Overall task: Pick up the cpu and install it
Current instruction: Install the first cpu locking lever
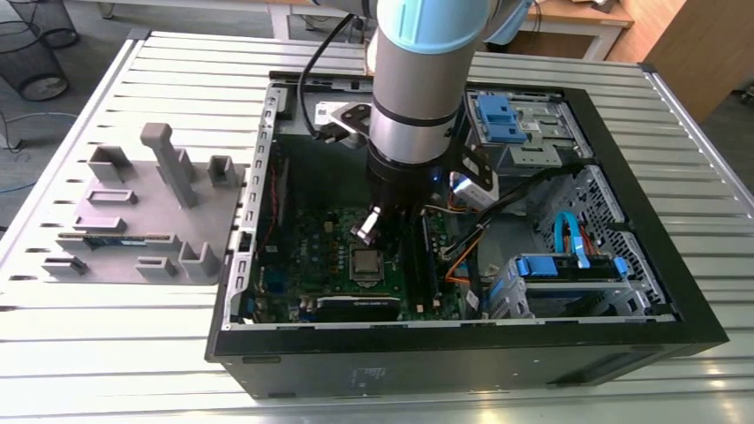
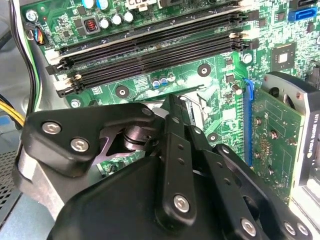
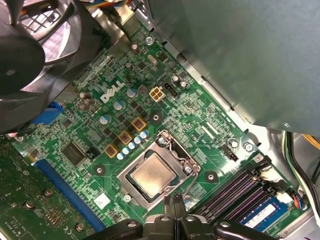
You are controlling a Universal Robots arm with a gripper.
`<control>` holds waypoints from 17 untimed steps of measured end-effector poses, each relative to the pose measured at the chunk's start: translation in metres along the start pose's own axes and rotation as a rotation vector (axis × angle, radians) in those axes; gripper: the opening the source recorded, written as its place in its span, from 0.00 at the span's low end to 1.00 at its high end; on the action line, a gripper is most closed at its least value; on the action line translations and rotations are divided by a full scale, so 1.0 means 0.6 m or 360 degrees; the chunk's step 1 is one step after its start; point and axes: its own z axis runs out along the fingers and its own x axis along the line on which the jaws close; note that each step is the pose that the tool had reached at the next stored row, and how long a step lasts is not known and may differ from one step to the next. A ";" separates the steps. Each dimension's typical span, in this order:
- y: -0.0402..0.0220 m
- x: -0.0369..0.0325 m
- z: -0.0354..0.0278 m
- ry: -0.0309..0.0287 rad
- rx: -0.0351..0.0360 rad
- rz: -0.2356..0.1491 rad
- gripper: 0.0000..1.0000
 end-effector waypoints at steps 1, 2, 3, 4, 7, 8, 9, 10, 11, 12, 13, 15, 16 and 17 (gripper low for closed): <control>0.000 0.000 0.000 0.00000 0.0000 0.0000 0.11; 0.000 0.000 0.000 -0.00001 0.0000 0.0000 0.11; 0.000 0.000 0.000 0.00000 0.0000 0.0000 0.11; 0.000 0.000 0.000 0.00000 0.0000 -0.0001 0.11; -0.001 0.001 0.000 -0.00150 -0.0015 -0.0001 0.11; -0.001 0.001 0.000 -0.00206 -0.0020 -0.0001 0.11; -0.002 0.002 0.000 -0.00261 -0.0025 -0.0001 0.11; -0.003 0.003 0.000 -0.00302 -0.0028 -0.0001 0.11; -0.004 0.004 0.000 -0.00326 -0.0030 -0.0001 0.11; -0.004 0.005 0.001 -0.00343 -0.0032 -0.0001 0.11; -0.005 0.006 0.001 -0.00359 -0.0034 -0.0001 0.11; -0.007 0.008 0.001 -0.00395 -0.0037 -0.0001 0.11; -0.008 0.009 0.001 -0.00418 -0.0039 -0.0001 0.11; -0.009 0.010 0.001 -0.00445 -0.0042 -0.0001 0.11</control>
